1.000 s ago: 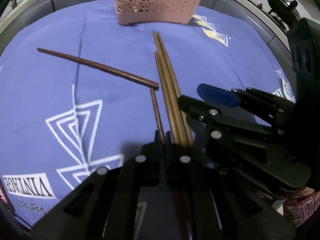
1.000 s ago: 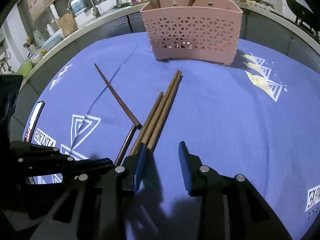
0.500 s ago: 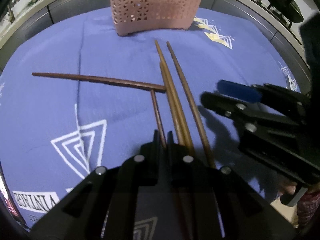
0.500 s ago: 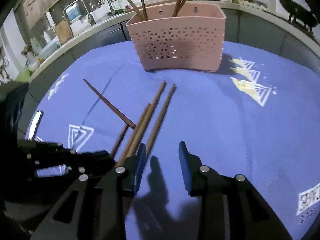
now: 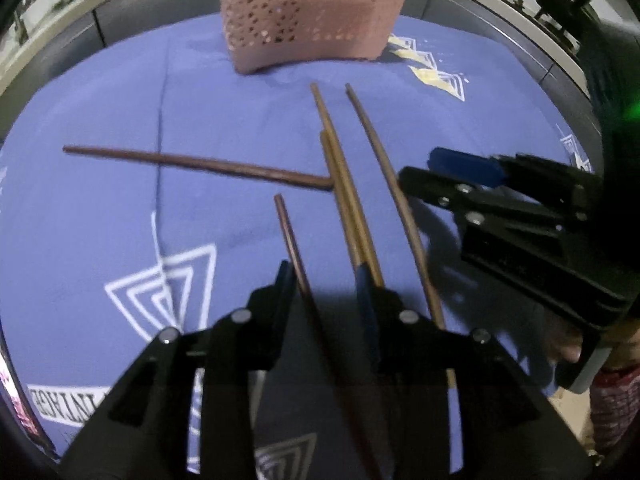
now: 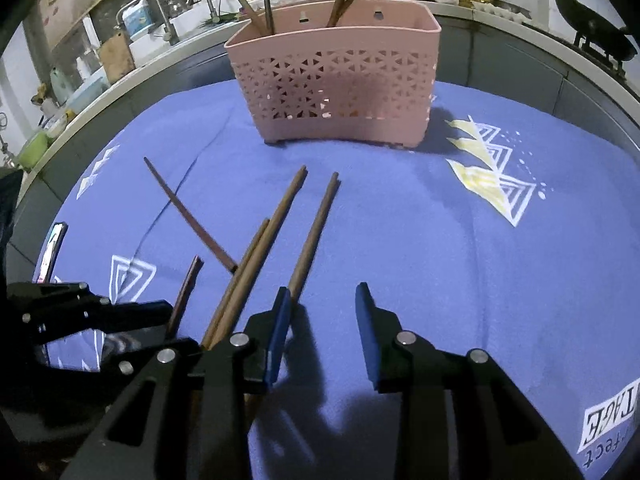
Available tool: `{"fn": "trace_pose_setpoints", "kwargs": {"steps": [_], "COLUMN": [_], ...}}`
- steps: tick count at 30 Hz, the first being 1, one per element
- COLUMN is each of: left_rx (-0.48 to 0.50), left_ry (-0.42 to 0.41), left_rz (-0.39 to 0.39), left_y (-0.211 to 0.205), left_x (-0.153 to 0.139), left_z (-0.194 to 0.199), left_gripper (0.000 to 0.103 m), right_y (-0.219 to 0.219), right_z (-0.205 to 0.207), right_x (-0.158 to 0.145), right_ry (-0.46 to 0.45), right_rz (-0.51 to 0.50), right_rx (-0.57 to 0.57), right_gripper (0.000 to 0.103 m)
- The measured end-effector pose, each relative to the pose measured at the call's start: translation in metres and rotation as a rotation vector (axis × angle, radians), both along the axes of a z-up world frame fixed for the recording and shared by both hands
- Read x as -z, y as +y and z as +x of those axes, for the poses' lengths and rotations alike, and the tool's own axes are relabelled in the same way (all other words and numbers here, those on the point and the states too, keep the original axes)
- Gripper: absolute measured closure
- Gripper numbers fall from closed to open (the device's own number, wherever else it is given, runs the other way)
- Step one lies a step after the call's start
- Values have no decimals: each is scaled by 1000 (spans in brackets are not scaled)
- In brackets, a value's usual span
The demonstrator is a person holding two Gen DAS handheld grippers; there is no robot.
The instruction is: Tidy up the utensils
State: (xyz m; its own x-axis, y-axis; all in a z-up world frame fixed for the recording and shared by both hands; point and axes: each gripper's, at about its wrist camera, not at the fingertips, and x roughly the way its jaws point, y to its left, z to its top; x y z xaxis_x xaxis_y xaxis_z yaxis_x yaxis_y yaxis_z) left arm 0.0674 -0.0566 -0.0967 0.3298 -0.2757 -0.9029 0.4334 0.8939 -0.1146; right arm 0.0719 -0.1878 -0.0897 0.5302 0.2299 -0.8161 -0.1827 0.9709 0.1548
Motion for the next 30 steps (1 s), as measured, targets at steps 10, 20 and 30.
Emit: {"fn": "trace_pose_setpoints", "kwargs": {"steps": [10, 20, 30], "left_rx": [-37, -33, -29], "left_ry": [-6, -45, -215], "left_rz": [-20, -22, -298], "left_y": [20, 22, 57], "left_x": [1, -7, -110], "left_z": [18, 26, 18], "left_gripper": [94, 99, 99], "right_y": [6, -18, -39], "right_z": [47, 24, -24], "right_x": [4, -25, -105], "right_ry": [-17, -50, -364], "right_rz": [-26, 163, 241], "right_rx": [1, -2, 12], "right_gripper": [90, 98, 98]}}
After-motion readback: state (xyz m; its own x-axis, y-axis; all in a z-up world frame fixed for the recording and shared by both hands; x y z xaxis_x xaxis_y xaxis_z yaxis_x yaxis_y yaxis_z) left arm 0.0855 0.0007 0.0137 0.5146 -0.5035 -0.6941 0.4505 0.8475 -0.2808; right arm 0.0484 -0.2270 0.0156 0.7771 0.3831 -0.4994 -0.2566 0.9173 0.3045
